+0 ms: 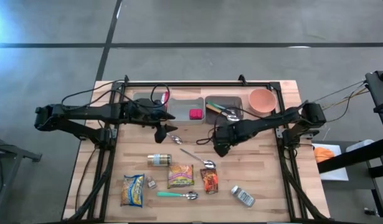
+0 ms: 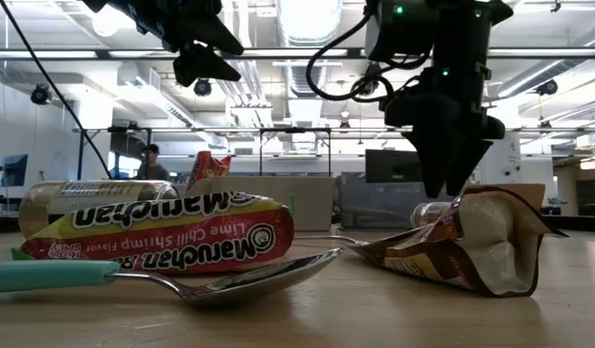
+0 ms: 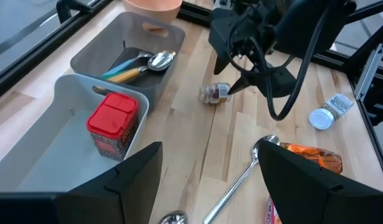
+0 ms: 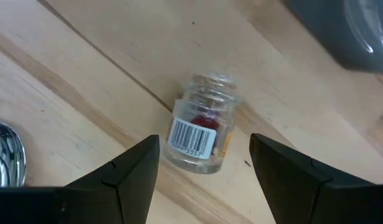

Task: Pick & Place Food Item
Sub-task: Put the top brown seasoning bottle into the right gray bin

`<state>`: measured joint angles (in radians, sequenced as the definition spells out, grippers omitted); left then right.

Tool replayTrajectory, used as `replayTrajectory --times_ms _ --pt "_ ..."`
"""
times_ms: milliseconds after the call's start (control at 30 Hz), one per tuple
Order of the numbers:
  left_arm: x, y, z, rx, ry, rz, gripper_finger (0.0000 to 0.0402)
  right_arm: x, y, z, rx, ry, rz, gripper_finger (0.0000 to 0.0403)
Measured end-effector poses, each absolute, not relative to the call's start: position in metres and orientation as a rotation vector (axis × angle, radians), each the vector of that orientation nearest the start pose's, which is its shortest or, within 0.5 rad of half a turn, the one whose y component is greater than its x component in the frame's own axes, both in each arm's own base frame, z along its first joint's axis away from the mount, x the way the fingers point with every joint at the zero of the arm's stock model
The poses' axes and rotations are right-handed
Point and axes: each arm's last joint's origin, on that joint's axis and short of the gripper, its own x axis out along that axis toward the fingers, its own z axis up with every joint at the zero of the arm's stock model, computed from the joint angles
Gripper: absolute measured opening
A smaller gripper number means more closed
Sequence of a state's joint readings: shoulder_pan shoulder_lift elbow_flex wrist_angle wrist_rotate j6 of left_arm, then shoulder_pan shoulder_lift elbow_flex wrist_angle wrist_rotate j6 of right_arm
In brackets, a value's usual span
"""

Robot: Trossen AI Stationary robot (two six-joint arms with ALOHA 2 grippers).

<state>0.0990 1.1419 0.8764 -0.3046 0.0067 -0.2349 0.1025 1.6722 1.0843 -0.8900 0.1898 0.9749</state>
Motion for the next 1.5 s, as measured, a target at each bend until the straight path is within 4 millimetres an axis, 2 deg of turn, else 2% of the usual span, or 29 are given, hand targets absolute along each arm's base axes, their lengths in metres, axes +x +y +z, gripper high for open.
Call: replayTrajectory --times_ms 233,500,667,900,1233,1500 --pt "0.242 0.024 0.284 -0.259 0.568 0.158 0.0270 0.291 0.024 0.180 0.590 1.278 -0.767 0.0249" --pt "0.242 0.024 0.284 -0.259 0.568 0.158 0.0270 0.289 0.024 0.160 0.580 1.308 -0.778 0.0249" --pt "0.242 0.024 0.284 -0.260 0.568 0.158 0.0270 0.287 0.024 0.155 0.579 1.309 -0.780 0.0245" --pt "0.242 0.024 0.284 -0.260 0.568 0.158 0.0270 0.289 0.024 0.154 0.534 1.304 -0.727 0.0173" --pt "0.242 0.024 0.284 -0.260 0.568 0.159 0.0270 0.292 0.024 0.154 0.498 1.293 -0.688 0.0171" --pt "0.242 0.024 0.284 -0.277 0.567 0.163 0.0270 0.291 0.034 0.158 0.374 1.281 -0.615 0.0171"
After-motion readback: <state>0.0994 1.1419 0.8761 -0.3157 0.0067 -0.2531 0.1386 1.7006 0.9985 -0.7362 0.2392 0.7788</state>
